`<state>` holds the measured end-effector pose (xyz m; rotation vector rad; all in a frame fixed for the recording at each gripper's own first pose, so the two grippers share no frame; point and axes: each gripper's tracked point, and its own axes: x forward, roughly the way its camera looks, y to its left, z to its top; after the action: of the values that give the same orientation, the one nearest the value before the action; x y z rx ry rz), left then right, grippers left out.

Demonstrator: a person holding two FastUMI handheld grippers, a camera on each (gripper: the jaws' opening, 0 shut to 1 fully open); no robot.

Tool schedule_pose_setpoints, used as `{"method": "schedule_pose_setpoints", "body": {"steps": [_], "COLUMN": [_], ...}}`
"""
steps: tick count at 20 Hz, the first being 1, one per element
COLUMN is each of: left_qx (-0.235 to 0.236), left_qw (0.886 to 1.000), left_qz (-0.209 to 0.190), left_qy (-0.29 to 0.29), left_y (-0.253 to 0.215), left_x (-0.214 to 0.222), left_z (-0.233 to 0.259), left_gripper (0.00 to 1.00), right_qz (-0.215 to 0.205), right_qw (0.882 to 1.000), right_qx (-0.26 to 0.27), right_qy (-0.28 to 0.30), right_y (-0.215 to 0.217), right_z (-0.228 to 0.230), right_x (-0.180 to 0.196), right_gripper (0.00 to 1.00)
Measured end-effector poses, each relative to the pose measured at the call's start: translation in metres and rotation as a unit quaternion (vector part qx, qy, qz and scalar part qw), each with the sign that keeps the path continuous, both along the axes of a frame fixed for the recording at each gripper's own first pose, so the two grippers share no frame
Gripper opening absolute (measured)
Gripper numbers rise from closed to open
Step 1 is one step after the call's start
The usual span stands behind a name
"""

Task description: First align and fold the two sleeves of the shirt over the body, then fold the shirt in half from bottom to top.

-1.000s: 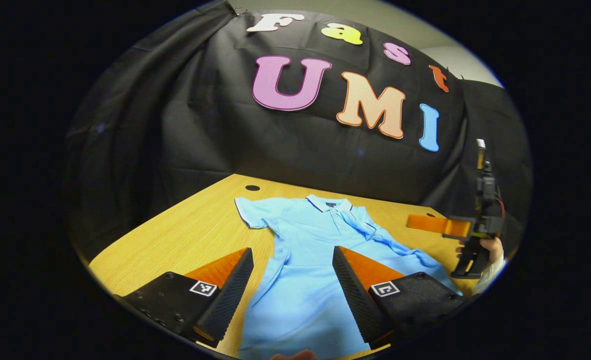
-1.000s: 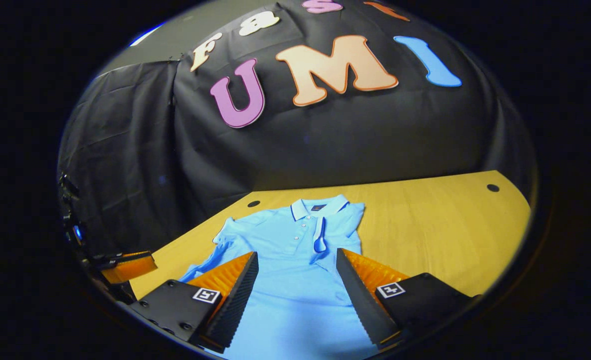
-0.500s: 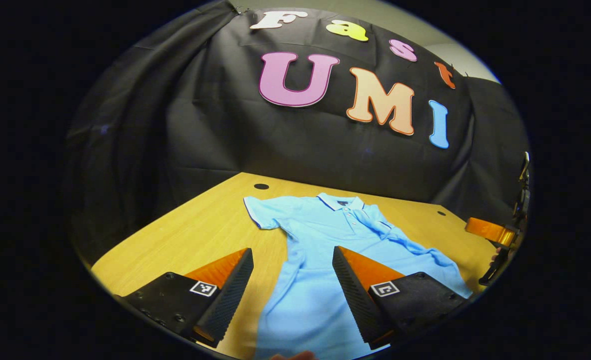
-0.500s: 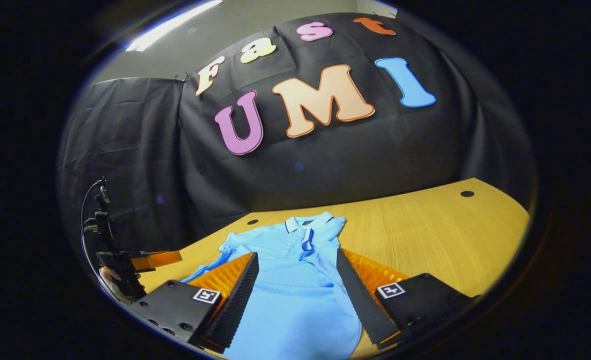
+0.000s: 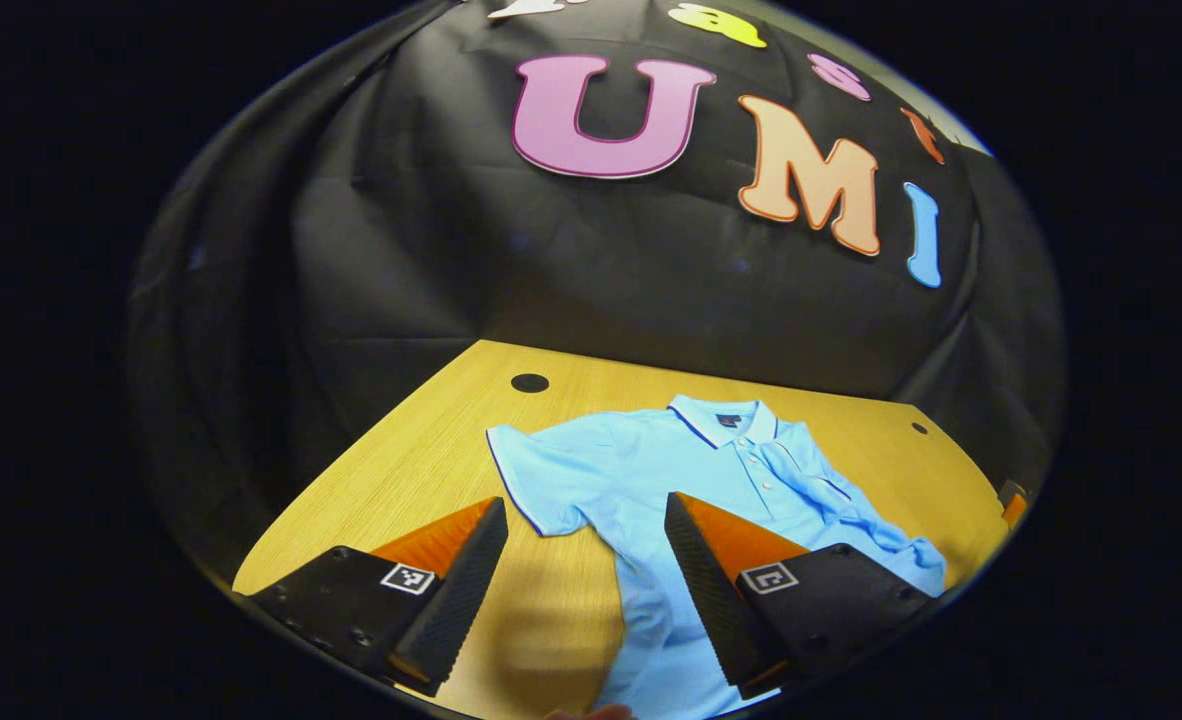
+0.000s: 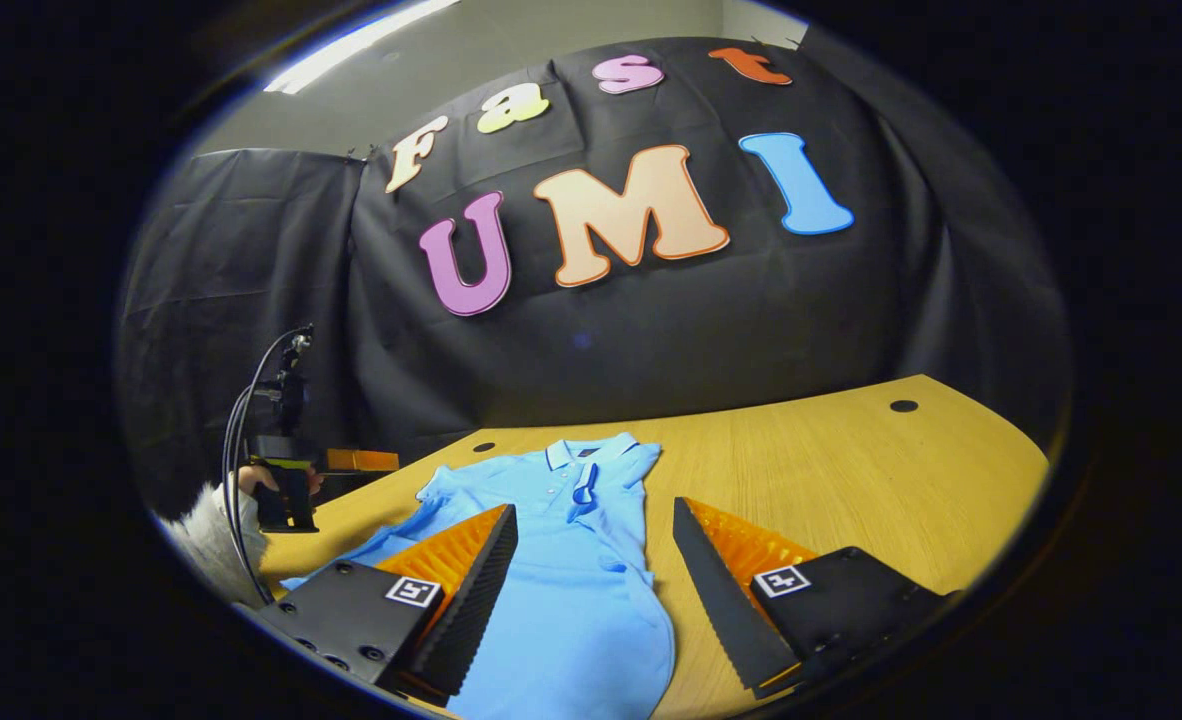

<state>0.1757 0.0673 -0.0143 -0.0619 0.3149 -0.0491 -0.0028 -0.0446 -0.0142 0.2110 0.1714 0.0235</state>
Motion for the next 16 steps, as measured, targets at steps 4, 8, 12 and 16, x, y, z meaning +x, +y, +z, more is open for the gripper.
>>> {"method": "schedule_pose_setpoints", "body": {"steps": [4,8,12,16], "left_qx": [0.009,-0.006,0.008,0.008], "left_qw": [0.999,0.996,0.993,0.991], "left_qz": [0.012,0.026,0.042,0.031], "left_qy": [0.038,0.08,0.111,0.129], "left_y": [0.015,0.027,0.04,0.031], "left_x": [0.044,0.079,0.096,0.101], "left_z": [-0.012,-0.039,-0.059,-0.069], "left_gripper": [0.94,0.93,0.92,0.88], "right_qz": [-0.016,-0.017,-0.017,-0.009], "right_qw": [1.0,1.0,1.0,1.0], "right_qx": [0.008,0.011,0.012,0.015], "right_qy": [-0.003,-0.003,0.001,0.01], "right_y": [-0.016,-0.018,-0.02,-0.016], "right_z": [0.002,0.002,-0.001,-0.006], "right_x": [-0.002,-0.003,-0.002,0.0], "right_gripper": [0.97,0.93,0.98,0.98]}}
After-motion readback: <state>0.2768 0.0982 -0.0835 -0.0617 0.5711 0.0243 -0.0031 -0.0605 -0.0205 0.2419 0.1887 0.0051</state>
